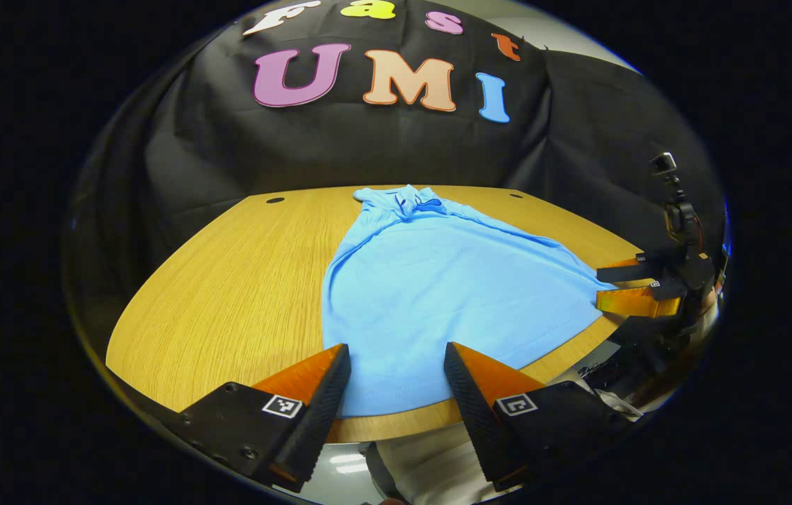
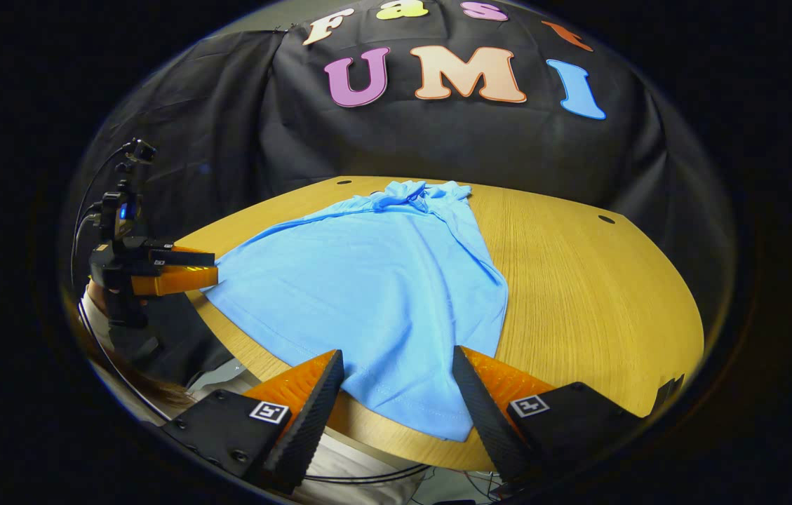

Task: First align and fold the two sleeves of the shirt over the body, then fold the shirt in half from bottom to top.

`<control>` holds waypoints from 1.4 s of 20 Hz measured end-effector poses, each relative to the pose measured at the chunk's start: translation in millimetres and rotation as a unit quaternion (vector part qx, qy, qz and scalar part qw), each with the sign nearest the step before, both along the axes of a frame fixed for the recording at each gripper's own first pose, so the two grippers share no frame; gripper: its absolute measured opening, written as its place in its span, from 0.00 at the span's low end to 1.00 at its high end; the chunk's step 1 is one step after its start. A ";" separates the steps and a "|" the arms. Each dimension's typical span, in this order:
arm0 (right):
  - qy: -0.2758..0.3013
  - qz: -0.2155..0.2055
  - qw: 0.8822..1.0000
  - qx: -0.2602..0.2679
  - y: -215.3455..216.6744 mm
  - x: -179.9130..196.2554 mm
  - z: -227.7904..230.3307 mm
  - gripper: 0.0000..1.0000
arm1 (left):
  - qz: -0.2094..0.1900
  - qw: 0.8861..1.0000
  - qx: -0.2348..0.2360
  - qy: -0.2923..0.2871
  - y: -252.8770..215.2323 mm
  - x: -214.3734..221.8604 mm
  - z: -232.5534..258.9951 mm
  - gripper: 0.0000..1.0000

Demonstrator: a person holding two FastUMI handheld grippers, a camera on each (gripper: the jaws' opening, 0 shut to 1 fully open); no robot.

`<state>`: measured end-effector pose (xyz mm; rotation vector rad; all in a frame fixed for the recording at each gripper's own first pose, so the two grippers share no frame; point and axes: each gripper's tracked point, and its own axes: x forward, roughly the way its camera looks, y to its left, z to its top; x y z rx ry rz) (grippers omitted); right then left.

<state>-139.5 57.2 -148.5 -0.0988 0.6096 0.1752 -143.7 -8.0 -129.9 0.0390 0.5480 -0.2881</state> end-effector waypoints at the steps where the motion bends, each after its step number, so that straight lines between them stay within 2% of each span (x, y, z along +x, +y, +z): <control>1: -0.001 -0.003 1.000 0.002 -0.6 -0.8 -0.2 0.98 | -0.001 1.000 0.001 -0.005 -1.2 -0.9 1.2 0.84; 2: -0.001 -0.006 1.000 0.003 -0.7 0.6 -0.2 0.95 | -0.002 1.000 0.006 -0.007 -1.6 -0.7 0.8 0.82; 3: -0.001 -0.007 1.000 0.002 0.1 1.0 -1.7 0.99 | -0.002 1.000 0.013 -0.008 -0.9 -1.9 -1.7 0.82; 5: -0.003 -0.004 1.000 0.000 2.3 1.0 -2.6 0.98 | -0.008 1.000 0.012 -0.014 -3.4 -2.8 -1.0 0.83; 7: -0.005 -0.003 1.000 0.003 5.0 1.1 -3.2 0.98 | -0.010 1.000 0.005 -0.016 -6.5 -1.4 -0.8 0.78; 8: -0.007 0.004 1.000 0.004 8.9 0.9 -3.2 0.94 | -0.010 1.000 -0.001 -0.014 -8.1 -0.8 -0.3 0.65; 9: -0.007 0.012 1.000 0.005 13.7 0.4 -4.6 0.90 | -0.014 1.000 -0.005 -0.014 -12.4 1.2 -0.2 0.58; 10: -0.009 0.018 1.000 0.006 18.0 0.5 -4.6 0.78 | -0.017 1.000 -0.010 -0.012 -15.3 2.0 -1.5 0.40; 11: -0.009 0.025 1.000 0.008 21.4 0.1 -5.8 0.73 | -0.018 1.000 -0.016 -0.013 -17.5 1.8 -0.6 0.31; 12: -0.009 0.031 0.999 0.012 26.7 0.2 -5.7 0.62 | -0.019 0.999 -0.022 -0.014 -19.5 1.7 0.8 0.13; 13: -0.009 0.038 0.999 0.018 31.2 1.5 -7.6 0.54 | -0.018 0.999 -0.026 -0.014 -19.7 1.3 -0.2 0.07; 14: -0.011 0.042 0.999 0.021 34.4 2.6 -6.5 0.36 | -0.018 0.999 -0.026 -0.016 -19.9 1.4 0.7 0.00; 16: -0.016 0.047 0.999 0.016 38.2 4.9 -7.5 0.15 | -0.018 0.999 -0.023 -0.015 -20.1 1.7 1.4 0.00; 18: -0.020 0.044 0.999 0.007 39.0 6.5 -5.4 0.11 | -0.018 1.000 -0.020 -0.015 -20.3 3.8 0.9 0.00; 19: -0.021 0.044 0.999 0.003 38.5 7.1 -7.0 0.03 | -0.015 1.000 -0.021 -0.014 -20.0 4.6 1.3 0.00; 22: -0.025 0.043 0.999 -0.013 39.0 15.0 -3.3 0.01 | -0.016 0.999 -0.014 -0.025 -22.8 11.7 12.8 0.00; 25: -0.055 0.034 0.998 -0.025 33.5 35.3 15.6 0.03 | -0.026 0.998 0.001 -0.052 -23.5 31.1 33.5 0.00; 28: -0.086 0.020 0.996 -0.035 24.5 70.0 37.8 0.03 | -0.020 0.997 -0.020 -0.076 -28.0 62.9 54.0 0.00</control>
